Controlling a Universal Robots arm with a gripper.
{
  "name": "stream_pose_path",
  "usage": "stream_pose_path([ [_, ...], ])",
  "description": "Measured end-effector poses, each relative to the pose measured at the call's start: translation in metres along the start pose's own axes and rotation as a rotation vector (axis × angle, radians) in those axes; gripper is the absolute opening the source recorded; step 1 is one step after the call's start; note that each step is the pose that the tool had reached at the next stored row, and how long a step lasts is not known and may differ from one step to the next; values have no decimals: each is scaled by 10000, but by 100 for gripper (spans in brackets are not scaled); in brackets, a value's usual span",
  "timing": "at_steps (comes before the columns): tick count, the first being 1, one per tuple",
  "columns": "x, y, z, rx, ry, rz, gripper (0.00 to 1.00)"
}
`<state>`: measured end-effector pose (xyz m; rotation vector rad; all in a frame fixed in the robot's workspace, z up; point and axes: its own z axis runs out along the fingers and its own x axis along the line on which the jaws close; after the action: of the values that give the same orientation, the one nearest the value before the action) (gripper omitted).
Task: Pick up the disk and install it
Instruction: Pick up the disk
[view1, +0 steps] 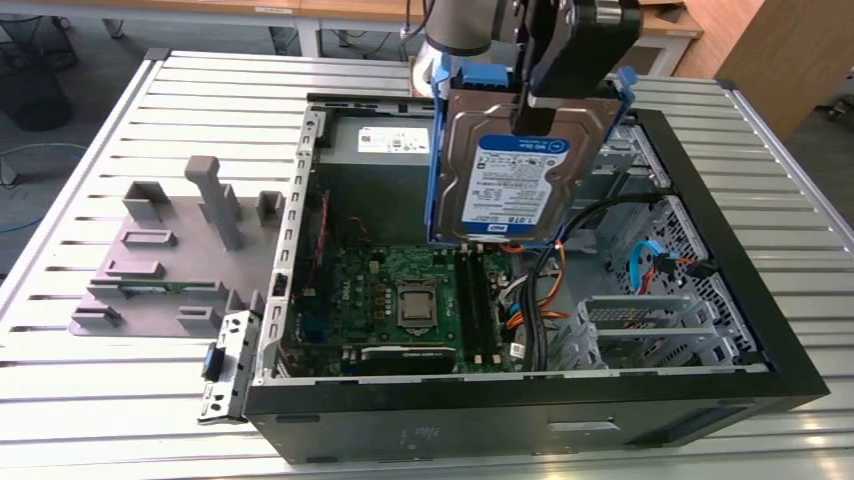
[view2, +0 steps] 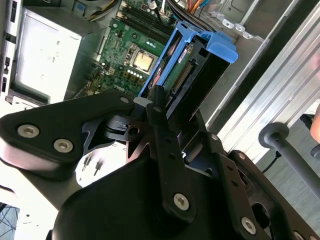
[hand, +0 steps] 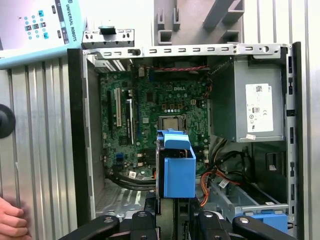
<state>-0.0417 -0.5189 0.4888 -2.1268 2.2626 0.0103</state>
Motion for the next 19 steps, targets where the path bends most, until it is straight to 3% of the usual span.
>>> stream_pose_path([
  [11,262,-16,-7,0,1,0,35],
  [19,416,-26,-12,0,11,0,35],
])
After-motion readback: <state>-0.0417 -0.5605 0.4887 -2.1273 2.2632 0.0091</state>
